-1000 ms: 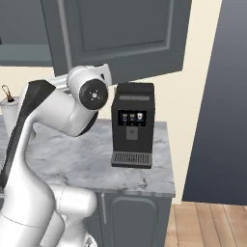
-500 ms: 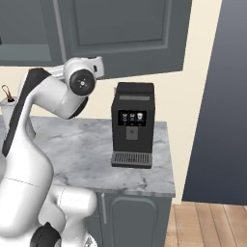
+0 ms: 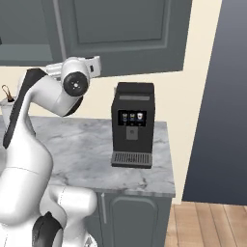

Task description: Open the cabinet. Pick the dish brush and place it next to the sink. Then close the cabinet.

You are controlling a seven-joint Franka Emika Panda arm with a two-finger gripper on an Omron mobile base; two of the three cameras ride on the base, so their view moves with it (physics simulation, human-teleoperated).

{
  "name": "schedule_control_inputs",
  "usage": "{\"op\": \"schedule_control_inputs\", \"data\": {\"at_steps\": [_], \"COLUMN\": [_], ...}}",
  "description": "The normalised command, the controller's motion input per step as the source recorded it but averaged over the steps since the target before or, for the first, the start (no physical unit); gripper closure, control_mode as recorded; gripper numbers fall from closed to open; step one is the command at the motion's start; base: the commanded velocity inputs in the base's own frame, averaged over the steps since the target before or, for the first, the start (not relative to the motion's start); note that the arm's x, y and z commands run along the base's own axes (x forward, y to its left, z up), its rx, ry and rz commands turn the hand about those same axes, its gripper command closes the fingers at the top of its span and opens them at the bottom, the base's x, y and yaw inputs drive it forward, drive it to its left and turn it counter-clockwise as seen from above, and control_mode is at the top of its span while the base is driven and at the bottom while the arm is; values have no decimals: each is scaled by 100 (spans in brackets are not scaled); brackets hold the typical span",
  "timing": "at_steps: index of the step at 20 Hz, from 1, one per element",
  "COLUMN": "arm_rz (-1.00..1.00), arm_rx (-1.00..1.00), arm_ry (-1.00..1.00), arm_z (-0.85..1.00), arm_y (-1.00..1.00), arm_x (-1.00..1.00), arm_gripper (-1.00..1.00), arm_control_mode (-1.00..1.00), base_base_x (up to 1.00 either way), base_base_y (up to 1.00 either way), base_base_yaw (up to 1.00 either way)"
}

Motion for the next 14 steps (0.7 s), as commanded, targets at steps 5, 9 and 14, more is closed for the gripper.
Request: {"op": "schedule_control_inputs", "data": {"at_steps": [5, 9, 14], "arm_rz": [-7, -10, -7], "arm_rx": [0, 0, 0], "arm_ry": [0, 0, 2], "arm_z": [0, 0, 0], "arm_y": [23, 21, 10], "arm_x": [97, 90, 86], "arm_gripper": [-100, -100, -100], "arm_control_mode": [-100, -100, -100], "base_base_x": [0, 0, 0], "base_base_y": [0, 0, 0], "base_base_yaw": [0, 0, 0]}}
